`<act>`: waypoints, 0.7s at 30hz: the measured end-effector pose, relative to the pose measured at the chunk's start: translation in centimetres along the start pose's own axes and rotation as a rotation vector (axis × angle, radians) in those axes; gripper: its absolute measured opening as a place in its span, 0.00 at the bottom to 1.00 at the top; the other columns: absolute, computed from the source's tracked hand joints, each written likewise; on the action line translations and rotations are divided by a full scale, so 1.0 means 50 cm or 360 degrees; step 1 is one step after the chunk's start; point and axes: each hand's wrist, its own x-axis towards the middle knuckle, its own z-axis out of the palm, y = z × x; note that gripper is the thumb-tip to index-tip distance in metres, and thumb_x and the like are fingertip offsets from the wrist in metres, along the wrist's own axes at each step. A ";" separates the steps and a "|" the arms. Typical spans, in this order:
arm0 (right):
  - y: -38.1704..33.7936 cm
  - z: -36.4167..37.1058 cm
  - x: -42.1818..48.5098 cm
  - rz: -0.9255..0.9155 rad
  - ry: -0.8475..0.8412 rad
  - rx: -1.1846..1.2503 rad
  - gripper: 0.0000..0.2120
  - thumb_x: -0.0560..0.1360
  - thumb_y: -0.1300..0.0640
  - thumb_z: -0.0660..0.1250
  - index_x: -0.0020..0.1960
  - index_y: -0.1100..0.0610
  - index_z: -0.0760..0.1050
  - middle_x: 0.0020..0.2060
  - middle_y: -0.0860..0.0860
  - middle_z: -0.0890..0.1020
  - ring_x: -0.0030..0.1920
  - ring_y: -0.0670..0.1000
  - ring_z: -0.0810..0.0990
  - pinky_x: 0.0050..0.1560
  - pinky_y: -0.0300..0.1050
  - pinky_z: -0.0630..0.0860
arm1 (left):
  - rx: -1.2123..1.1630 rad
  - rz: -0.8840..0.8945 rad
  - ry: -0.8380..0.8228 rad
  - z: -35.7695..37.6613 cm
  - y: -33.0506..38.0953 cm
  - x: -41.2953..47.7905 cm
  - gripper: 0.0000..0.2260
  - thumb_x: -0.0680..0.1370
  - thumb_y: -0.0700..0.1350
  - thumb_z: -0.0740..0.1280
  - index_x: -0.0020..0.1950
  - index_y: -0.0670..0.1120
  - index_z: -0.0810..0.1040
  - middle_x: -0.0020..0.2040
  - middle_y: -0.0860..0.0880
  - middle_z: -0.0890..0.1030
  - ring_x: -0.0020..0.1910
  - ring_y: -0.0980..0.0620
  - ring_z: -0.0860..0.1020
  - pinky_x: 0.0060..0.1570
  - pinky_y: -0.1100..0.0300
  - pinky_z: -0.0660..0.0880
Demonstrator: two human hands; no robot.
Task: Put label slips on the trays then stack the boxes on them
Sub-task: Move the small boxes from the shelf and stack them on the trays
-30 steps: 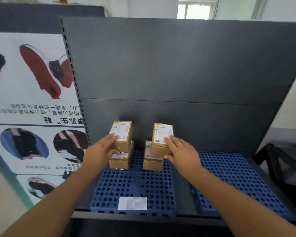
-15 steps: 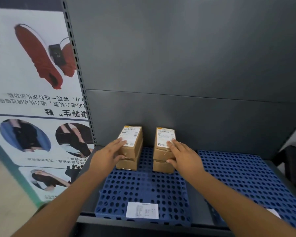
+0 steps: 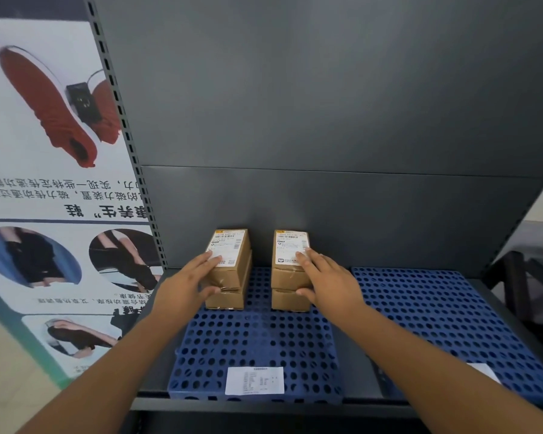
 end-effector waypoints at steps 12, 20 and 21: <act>0.039 -0.042 -0.039 0.0075 0.0047 -0.0040 0.38 0.78 0.40 0.62 0.79 0.47 0.44 0.79 0.49 0.53 0.77 0.53 0.55 0.75 0.52 0.59 | 0.0200 0.0191 0.0154 -0.037 0.065 0.017 0.33 0.69 0.58 0.75 0.71 0.51 0.73 0.70 0.48 0.74 0.70 0.43 0.69 0.66 0.40 0.68; 0.161 -0.132 -0.157 0.0275 0.0093 -0.0075 0.38 0.79 0.42 0.61 0.80 0.47 0.42 0.80 0.49 0.51 0.78 0.53 0.51 0.76 0.53 0.56 | 0.0161 0.0371 0.0200 -0.037 0.235 0.050 0.36 0.69 0.68 0.69 0.73 0.54 0.70 0.72 0.50 0.72 0.72 0.44 0.66 0.68 0.40 0.66; 0.179 -0.141 -0.177 0.0304 0.0096 -0.0086 0.38 0.80 0.42 0.61 0.80 0.47 0.42 0.80 0.49 0.51 0.78 0.53 0.51 0.76 0.53 0.56 | 0.0138 0.0411 0.0197 -0.031 0.259 0.052 0.36 0.69 0.70 0.67 0.72 0.54 0.71 0.72 0.50 0.72 0.72 0.43 0.66 0.68 0.40 0.66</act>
